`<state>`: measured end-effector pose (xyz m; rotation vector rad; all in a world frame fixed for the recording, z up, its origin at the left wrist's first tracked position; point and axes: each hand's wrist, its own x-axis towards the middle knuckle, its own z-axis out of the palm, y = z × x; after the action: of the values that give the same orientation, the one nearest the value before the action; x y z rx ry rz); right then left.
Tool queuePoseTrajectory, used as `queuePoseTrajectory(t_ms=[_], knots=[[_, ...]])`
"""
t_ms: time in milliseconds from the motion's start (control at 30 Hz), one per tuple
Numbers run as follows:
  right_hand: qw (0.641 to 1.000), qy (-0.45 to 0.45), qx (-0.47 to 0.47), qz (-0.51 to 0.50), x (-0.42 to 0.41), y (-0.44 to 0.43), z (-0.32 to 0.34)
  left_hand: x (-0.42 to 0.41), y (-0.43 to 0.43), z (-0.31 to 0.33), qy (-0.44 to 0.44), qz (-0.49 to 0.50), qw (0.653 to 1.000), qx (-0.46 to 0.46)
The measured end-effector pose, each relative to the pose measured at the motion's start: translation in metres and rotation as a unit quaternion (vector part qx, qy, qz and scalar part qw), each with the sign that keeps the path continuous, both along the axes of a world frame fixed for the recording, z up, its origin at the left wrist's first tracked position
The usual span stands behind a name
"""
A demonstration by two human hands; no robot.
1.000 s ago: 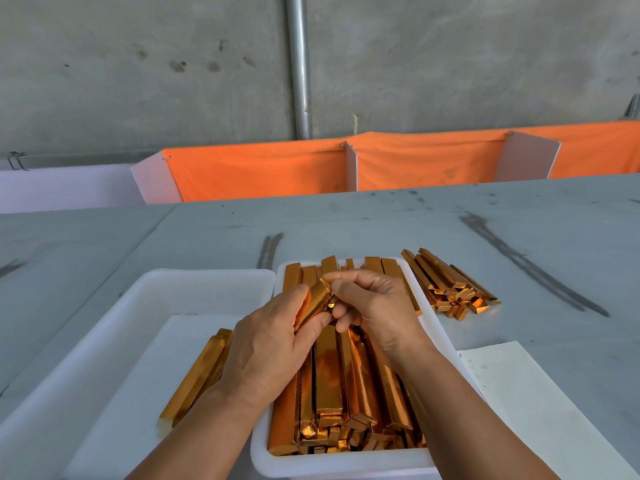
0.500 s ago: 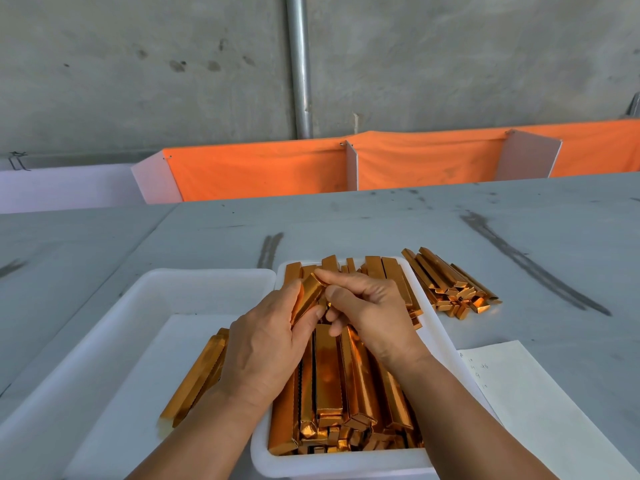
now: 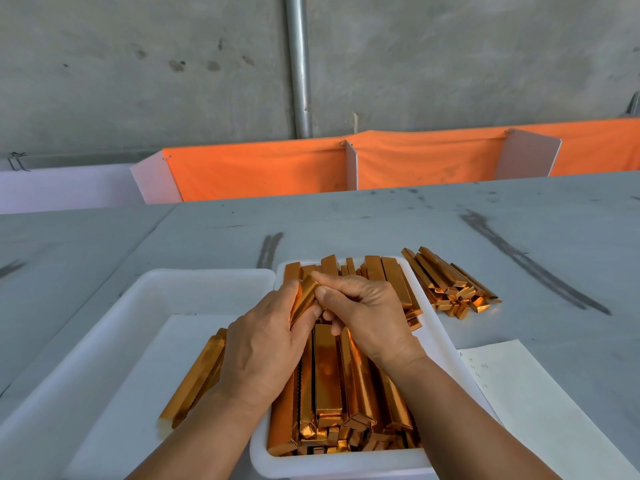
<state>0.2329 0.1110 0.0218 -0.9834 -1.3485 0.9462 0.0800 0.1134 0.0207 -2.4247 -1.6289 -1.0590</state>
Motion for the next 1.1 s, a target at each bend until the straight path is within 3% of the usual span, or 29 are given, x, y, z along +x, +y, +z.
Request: queuePoseTrajectory(t_ms=[267, 700, 900, 1100], knots=[[0.999, 0.048, -0.013, 0.009, -0.005, 0.001, 0.004, 0.005, -0.001, 0.004, 0.011, 0.03, 0.999, 0.011], [0.999, 0.03, -0.001, -0.029, -0.004, 0.001, 0.002, 0.009, -0.008, 0.01, 0.054, 0.037, 0.998, 0.002], [0.994, 0.107, -0.035, 0.0, 0.001, 0.003, 0.007, 0.009, -0.007, 0.01, 0.05, 0.027, 0.998, 0.015], [0.997, 0.07, -0.021, -0.022, 0.001, 0.002, 0.008, 0.008, -0.008, 0.009, 0.045, 0.018, 0.998, 0.026]])
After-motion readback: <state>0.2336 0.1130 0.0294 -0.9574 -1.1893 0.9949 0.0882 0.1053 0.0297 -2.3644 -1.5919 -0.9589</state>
